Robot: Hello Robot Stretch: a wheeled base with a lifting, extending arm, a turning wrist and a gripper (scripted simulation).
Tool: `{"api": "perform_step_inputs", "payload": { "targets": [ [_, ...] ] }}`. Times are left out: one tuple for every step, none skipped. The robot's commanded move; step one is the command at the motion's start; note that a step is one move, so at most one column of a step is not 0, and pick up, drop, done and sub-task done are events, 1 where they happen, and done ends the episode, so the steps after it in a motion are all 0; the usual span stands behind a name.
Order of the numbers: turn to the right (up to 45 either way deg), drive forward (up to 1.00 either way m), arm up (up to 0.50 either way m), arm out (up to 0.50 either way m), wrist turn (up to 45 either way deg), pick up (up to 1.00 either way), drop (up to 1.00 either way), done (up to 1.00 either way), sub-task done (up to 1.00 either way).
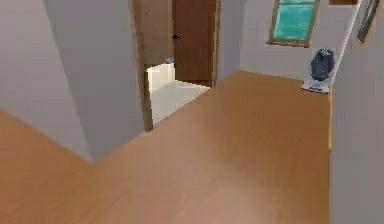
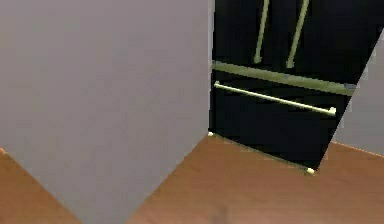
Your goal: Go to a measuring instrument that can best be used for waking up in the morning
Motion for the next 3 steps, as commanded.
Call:
{"api": "perform_step_inputs", "payload": {
  "targets": [
    [0.0,1.0,0.0,0.0,0.0,0.0,0.0,0.0,0.0],
    [0.0,1.0,0.0,0.0,0.0,0.0,0.0,0.0,0.0],
    [0.0,0.2,0.0,0.0,0.0,0.0,0.0,0.0,0.0]
  ]
}}
